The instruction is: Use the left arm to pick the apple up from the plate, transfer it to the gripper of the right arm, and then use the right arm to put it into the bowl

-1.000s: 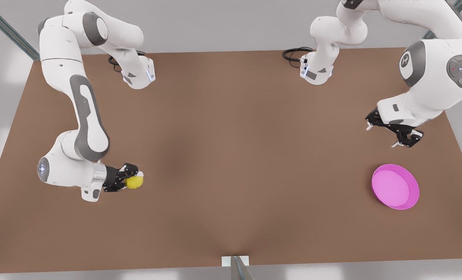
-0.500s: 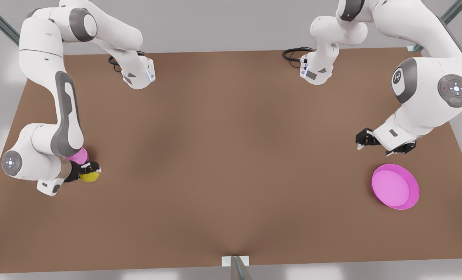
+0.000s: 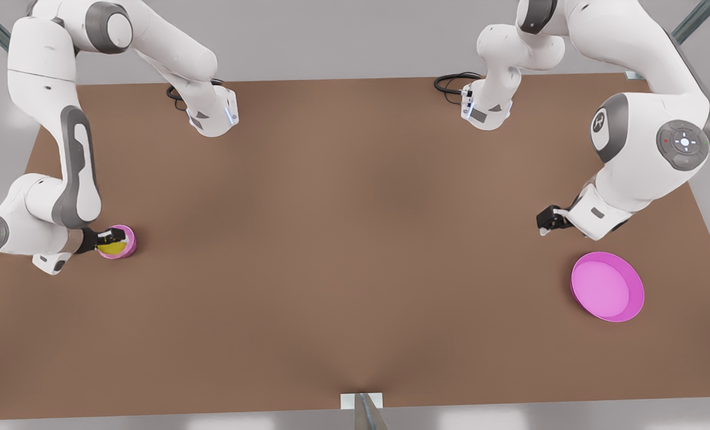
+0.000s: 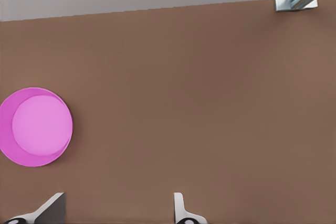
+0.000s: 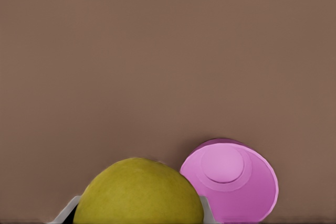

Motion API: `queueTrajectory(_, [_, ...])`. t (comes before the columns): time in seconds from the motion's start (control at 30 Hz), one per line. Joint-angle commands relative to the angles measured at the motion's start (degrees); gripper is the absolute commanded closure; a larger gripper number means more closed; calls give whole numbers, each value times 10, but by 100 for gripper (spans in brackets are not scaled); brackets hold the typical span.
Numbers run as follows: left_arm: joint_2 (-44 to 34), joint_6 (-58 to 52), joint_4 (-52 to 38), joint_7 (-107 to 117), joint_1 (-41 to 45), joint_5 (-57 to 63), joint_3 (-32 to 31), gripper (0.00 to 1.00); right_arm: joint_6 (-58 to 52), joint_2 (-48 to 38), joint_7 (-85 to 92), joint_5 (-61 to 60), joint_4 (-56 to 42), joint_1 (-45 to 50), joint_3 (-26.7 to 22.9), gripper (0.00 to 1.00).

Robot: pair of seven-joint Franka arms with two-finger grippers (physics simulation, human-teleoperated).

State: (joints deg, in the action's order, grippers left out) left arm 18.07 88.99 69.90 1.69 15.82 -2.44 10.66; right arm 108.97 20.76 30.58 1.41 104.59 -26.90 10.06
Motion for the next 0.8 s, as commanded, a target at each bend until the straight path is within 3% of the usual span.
queueTrajectory(0.0, [0,0,0,98,0,1,1,0,36,-10,73,4,29,-3,1,39])
queueTrajectory(0.77, [9,1,0,98,1,1,0,0,138,73,170,11,42,-81,-4,38])
